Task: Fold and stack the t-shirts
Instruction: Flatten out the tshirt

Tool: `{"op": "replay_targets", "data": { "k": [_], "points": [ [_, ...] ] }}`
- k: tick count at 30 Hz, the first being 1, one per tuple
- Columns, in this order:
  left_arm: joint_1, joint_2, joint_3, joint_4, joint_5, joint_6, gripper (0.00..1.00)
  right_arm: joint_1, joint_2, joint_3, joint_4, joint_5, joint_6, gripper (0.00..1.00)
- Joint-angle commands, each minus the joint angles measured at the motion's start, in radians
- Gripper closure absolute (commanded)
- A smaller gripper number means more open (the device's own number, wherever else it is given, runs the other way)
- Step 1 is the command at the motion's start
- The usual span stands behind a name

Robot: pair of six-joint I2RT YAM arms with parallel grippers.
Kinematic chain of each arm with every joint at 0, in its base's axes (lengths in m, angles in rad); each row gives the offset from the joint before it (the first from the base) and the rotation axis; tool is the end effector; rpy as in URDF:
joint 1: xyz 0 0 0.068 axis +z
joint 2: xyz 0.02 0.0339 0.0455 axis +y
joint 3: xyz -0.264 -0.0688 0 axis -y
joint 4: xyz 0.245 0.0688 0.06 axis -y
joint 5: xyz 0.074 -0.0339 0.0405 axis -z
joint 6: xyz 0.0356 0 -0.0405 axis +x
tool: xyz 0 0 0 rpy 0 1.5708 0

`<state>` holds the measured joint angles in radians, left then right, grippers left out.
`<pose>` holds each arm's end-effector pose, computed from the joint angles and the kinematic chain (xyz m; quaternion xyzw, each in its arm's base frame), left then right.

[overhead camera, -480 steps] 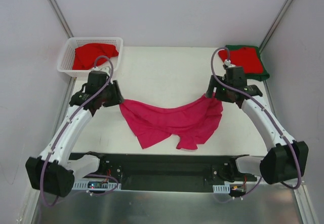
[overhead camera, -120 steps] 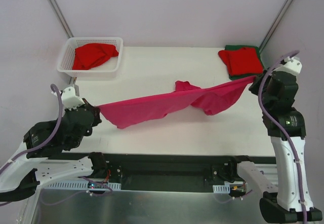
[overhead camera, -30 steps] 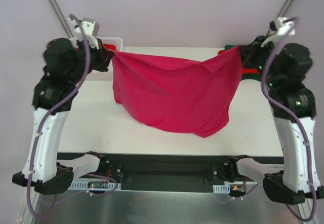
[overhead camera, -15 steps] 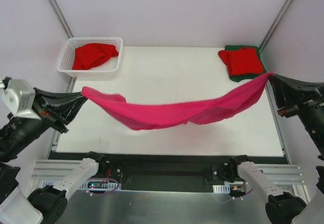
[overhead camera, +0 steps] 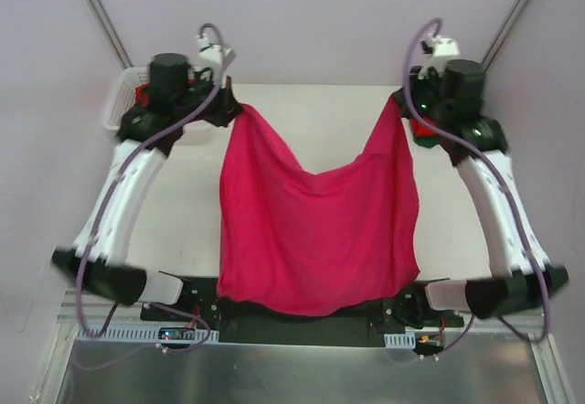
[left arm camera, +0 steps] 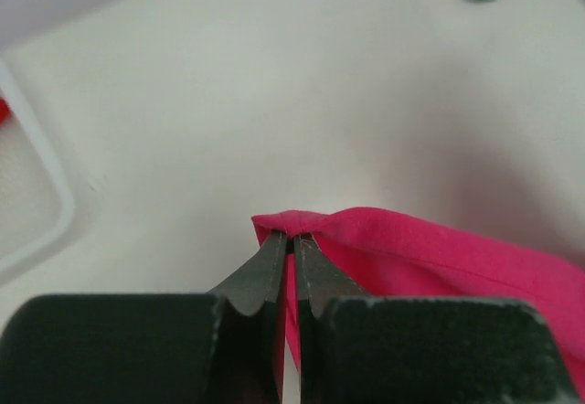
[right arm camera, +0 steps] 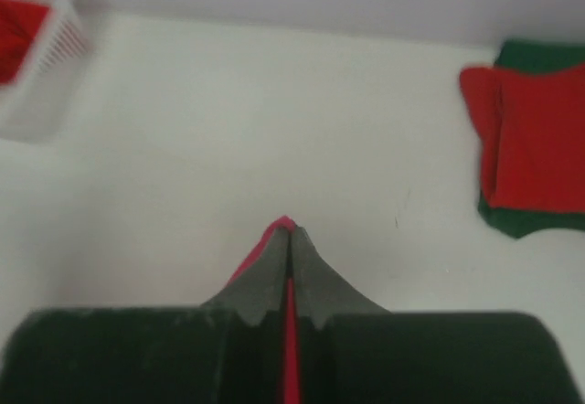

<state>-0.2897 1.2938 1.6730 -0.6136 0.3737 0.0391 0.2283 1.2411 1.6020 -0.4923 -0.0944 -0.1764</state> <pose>0.2430 -0.0860 0.4890 0.2398 0.7420 -0.2208 0.5858 0.2438 0.0601 0.4916 -0.1814 0.7296 0.0526 0.6573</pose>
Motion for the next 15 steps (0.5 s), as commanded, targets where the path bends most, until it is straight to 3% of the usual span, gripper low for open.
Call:
{"op": "replay_targets", "data": {
  "k": [1, 5, 8, 15],
  "points": [
    [0.033, 0.246, -0.087, 0.202, -0.058, 0.007, 1.0, -0.014, 0.233, -0.088, 0.159, 0.021, 0.029, 0.99],
    [0.046, 0.483, -0.056, 0.262, -0.094, -0.007, 1.0, -0.012, 0.36, -0.134, 0.251, 0.027, 0.069, 0.99],
    [0.06, 0.567, -0.03, 0.281, -0.139, -0.013, 1.0, -0.009, 0.42, -0.126, 0.253, 0.053, 0.066, 0.99],
    [0.139, 0.627, -0.035, 0.316, -0.2, -0.03, 1.0, -0.009, 0.46, -0.128, 0.255, 0.194, 0.037, 0.99]
  ]
}}
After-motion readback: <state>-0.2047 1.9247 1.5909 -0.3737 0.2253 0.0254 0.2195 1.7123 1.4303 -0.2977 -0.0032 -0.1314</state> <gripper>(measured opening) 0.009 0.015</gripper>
